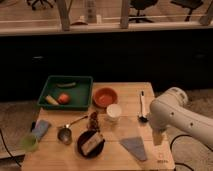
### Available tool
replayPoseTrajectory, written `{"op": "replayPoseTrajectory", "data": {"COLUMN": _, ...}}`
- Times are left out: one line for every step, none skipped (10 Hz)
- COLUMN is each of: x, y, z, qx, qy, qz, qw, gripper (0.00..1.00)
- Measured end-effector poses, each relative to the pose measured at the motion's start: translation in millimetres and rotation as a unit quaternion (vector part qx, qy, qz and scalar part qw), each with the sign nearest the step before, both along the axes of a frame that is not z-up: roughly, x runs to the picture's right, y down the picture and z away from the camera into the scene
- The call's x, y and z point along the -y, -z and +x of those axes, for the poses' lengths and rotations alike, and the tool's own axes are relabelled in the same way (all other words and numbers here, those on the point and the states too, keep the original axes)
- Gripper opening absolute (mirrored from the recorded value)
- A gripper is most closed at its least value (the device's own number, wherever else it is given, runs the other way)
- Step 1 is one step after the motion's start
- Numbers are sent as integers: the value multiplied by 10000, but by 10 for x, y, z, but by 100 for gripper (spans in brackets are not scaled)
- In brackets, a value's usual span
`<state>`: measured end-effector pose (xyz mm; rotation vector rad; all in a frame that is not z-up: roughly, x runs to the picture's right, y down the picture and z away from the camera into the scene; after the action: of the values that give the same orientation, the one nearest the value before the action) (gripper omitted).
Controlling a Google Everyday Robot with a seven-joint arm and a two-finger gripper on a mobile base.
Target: Wipe red bowl with towel
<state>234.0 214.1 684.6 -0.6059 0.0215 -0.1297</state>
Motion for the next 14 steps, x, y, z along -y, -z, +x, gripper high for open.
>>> {"op": "replayPoseTrajectory", "data": {"x": -45, "y": 4, "z": 1, "qx": 9, "qy": 21, "qz": -11, "qw": 10000, "gripper": 80}}
{"op": "replayPoseTrajectory", "data": {"x": -59, "y": -8, "z": -13, "qx": 42, "qy": 73, "qz": -5, "qw": 10000, "gripper": 80}}
{"op": "replayPoseTrajectory", "data": {"x": -139, "y": -32, "z": -67, "qx": 123, "qy": 162, "qz": -24, "qw": 9998, "gripper": 80}}
{"op": "replayPoseTrajectory", "data": {"x": -226, "y": -47, "z": -94, "qx": 176, "qy": 245, "qz": -31, "qw": 9995, "gripper": 80}}
{"op": "replayPoseTrajectory", "data": {"x": -285, "y": -55, "z": -118, "qx": 218, "qy": 310, "qz": -31, "qw": 9993, "gripper": 80}}
{"op": "replayPoseTrajectory", "data": {"x": -320, "y": -63, "z": -139, "qx": 259, "qy": 375, "qz": -22, "qw": 9990, "gripper": 80}}
{"op": "replayPoseTrajectory", "data": {"x": -364, "y": -82, "z": -167, "qx": 319, "qy": 462, "qz": -15, "qw": 9984, "gripper": 80}}
{"op": "replayPoseTrajectory", "data": {"x": -406, "y": -97, "z": -203, "qx": 376, "qy": 501, "qz": -19, "qw": 9980, "gripper": 80}}
{"op": "replayPoseTrajectory", "data": {"x": -451, "y": -114, "z": -232, "qx": 425, "qy": 527, "qz": -23, "qw": 9977, "gripper": 80}}
{"op": "replayPoseTrajectory", "data": {"x": -494, "y": -133, "z": -258, "qx": 470, "qy": 553, "qz": -26, "qw": 9974, "gripper": 80}}
{"op": "replayPoseTrajectory", "data": {"x": -522, "y": -147, "z": -277, "qx": 503, "qy": 566, "qz": -27, "qw": 9971, "gripper": 80}}
{"op": "replayPoseTrajectory", "data": {"x": -548, "y": -160, "z": -294, "qx": 539, "qy": 565, "qz": -18, "qw": 9969, "gripper": 80}}
{"op": "replayPoseTrajectory", "data": {"x": -595, "y": -181, "z": -307, "qx": 576, "qy": 543, "qz": -20, "qw": 9969, "gripper": 80}}
{"op": "replayPoseTrajectory", "data": {"x": -627, "y": -207, "z": -316, "qx": 601, "qy": 525, "qz": -14, "qw": 9968, "gripper": 80}}
